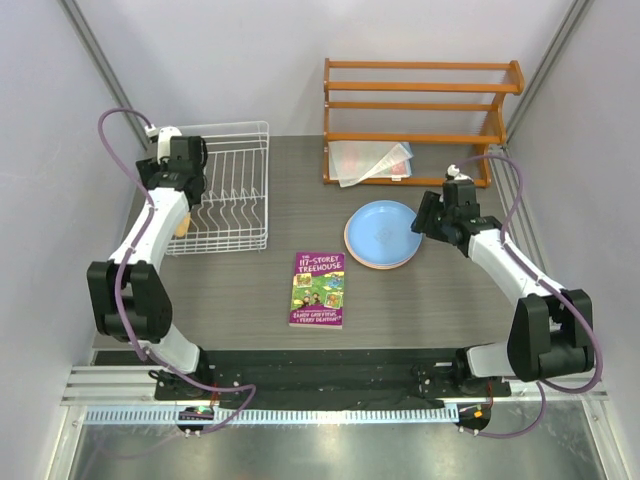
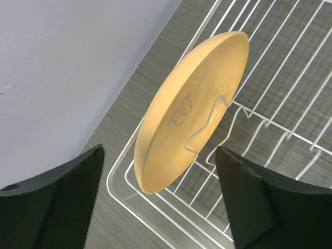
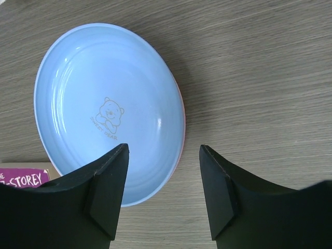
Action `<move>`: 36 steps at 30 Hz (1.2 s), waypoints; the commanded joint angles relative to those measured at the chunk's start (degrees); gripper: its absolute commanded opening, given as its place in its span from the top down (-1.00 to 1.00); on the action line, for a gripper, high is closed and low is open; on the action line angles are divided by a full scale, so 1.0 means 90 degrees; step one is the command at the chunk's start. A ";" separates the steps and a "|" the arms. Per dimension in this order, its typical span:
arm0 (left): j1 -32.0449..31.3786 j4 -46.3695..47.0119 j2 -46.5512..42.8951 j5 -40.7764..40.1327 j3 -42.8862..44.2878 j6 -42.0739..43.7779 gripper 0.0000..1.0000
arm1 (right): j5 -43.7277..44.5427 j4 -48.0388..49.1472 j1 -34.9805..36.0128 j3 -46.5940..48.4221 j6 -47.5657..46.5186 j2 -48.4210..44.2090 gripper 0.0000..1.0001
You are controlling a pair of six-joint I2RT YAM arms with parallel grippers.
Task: Unload the plates from the dish rack
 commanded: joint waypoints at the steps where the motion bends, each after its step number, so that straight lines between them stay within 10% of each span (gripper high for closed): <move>1: 0.0279 0.0117 0.0337 -0.0124 0.0333 -0.0177 -0.59 | -0.0069 0.0244 0.0018 0.0076 -0.0110 0.0149 -0.25; 19: 0.0260 0.0126 0.0524 -0.0855 0.0353 -0.0022 0.98 | -0.0420 0.0371 0.0008 0.0056 -0.0110 0.0442 -0.24; 36: -0.0619 0.1562 0.0601 -0.2916 -0.0106 0.1404 1.00 | -0.0606 0.0468 0.0008 -0.0012 -0.0061 0.0530 -0.24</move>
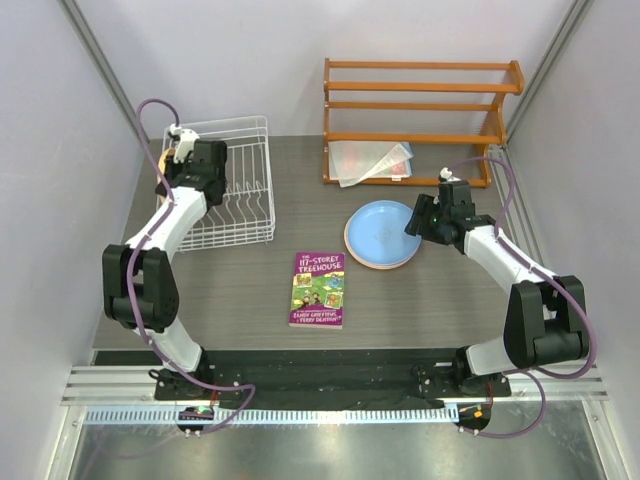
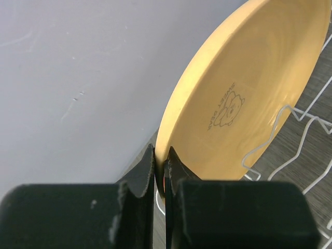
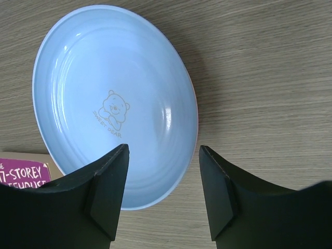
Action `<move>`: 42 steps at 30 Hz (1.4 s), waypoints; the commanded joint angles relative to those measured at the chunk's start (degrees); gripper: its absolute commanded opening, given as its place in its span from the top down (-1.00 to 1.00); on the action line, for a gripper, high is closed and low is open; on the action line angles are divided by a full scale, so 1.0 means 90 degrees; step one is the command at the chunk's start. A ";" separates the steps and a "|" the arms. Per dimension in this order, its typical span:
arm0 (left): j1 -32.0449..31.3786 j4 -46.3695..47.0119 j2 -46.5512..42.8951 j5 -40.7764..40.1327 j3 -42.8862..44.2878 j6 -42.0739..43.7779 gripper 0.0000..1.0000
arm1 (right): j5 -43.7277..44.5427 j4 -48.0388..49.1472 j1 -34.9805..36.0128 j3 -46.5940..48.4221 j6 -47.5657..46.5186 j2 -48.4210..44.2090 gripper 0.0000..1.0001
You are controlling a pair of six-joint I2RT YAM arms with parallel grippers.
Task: Unload the plates from the dish rack
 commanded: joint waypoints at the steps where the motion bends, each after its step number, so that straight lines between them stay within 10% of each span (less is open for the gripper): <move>1: -0.0201 0.0892 -0.0093 -0.0865 0.0015 0.0355 1.00 | -0.0149 0.0282 0.0008 0.0005 0.0002 0.0056 -0.24; 22: -0.0795 0.0032 -0.1235 -0.0428 0.0503 0.0082 0.99 | -0.0159 0.0164 0.0018 0.0092 -0.0095 -0.0441 -0.25; 34: -0.1754 -0.0574 -0.1451 0.5047 0.0718 -0.2102 1.00 | -0.1446 0.0808 0.0291 0.0356 0.0323 -0.0608 -0.25; 42: -0.1968 0.0345 -0.1431 0.6722 0.0142 -0.3228 1.00 | -0.2005 0.1833 0.0730 0.0503 0.0987 -0.0354 -0.26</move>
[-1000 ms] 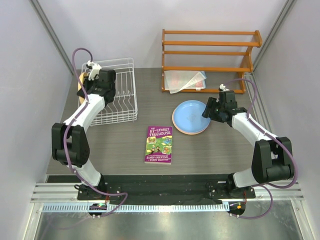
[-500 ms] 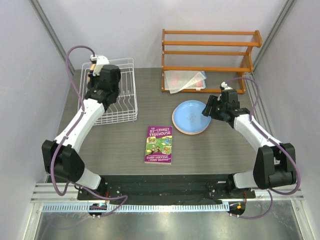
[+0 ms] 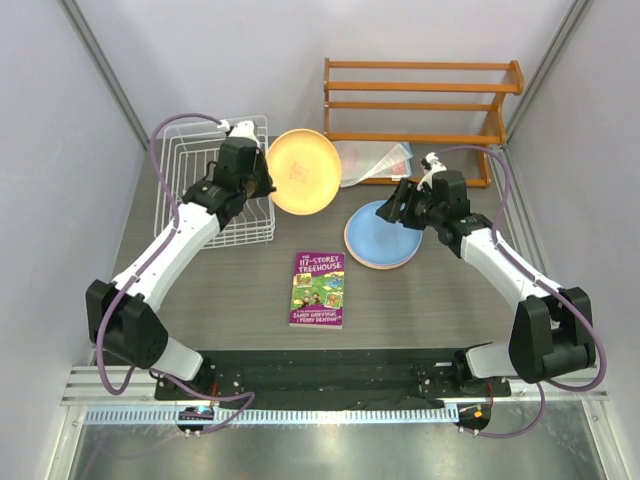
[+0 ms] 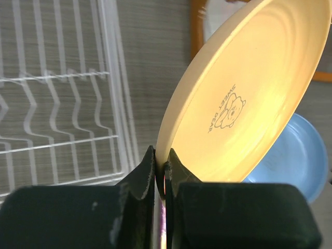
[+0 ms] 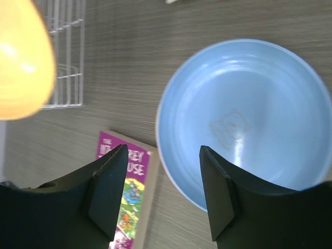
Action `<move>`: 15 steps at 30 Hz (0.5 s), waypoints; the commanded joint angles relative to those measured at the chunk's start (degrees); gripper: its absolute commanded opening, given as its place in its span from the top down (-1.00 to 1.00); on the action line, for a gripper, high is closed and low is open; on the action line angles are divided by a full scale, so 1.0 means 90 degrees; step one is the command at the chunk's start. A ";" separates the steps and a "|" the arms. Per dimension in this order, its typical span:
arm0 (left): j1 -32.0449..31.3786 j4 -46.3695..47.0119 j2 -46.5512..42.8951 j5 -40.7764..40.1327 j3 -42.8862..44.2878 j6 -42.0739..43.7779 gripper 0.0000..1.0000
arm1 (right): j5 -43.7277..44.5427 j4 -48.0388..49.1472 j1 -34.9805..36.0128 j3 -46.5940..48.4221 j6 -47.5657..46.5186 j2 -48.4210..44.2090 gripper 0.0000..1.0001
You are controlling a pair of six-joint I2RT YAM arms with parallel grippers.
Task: Unload the plates from the dish rack
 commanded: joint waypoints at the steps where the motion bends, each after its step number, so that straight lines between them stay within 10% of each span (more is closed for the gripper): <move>1: -0.0217 0.0648 -0.0023 0.1331 -0.0079 -0.0871 1.00 | -0.0533 0.0924 0.0313 0.0372 0.0476 0.0091 -0.27; 15: -0.0902 0.0678 0.0095 0.0882 -0.0304 -0.0881 1.00 | -0.0368 0.0807 0.0685 0.0860 0.0408 0.0618 -0.19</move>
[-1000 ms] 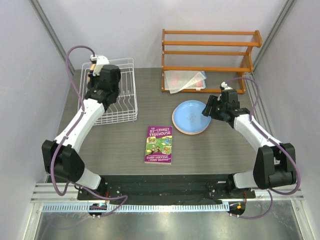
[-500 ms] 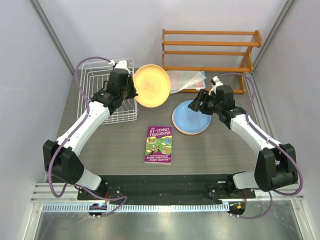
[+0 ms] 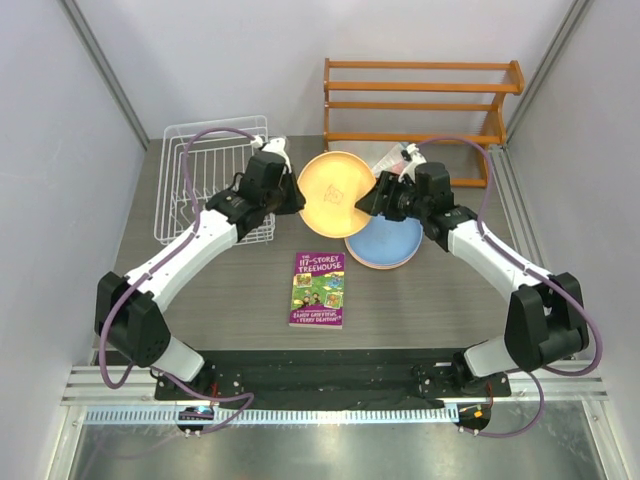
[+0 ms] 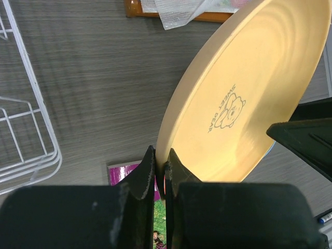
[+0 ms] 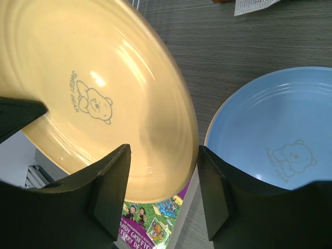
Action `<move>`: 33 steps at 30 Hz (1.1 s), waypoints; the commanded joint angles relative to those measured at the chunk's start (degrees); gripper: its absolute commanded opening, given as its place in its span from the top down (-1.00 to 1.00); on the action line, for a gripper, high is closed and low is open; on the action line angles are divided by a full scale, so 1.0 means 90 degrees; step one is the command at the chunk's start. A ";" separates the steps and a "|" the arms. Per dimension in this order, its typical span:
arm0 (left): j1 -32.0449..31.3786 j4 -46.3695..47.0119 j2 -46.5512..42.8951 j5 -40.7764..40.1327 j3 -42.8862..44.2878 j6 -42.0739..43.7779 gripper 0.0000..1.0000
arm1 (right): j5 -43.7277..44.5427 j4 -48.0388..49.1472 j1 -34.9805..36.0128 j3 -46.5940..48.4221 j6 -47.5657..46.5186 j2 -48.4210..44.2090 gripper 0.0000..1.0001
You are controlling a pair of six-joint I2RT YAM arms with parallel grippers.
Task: Unload the plates from the dish rack
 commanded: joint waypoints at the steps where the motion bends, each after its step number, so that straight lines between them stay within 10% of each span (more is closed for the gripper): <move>1: -0.0037 0.0469 -0.0077 -0.0038 0.0053 -0.0103 1.00 | 0.0162 0.0100 0.0044 0.0353 -0.0044 0.0164 -0.12; 8: -0.0047 0.0459 -0.0165 -0.0165 0.0024 0.0062 1.00 | 0.0651 -0.0213 0.0034 0.0226 -0.0366 0.0057 0.98; 14: -0.0047 0.0157 -0.0292 -0.1071 -0.0034 0.0393 -0.99 | 0.1294 -0.0661 -0.0102 0.0206 -0.0455 -0.0158 0.97; 33: -0.0037 0.0010 -0.1161 -0.2988 -0.0396 0.1615 -0.99 | 0.1706 -0.1795 -0.1157 -0.0272 -0.0982 -0.0090 0.90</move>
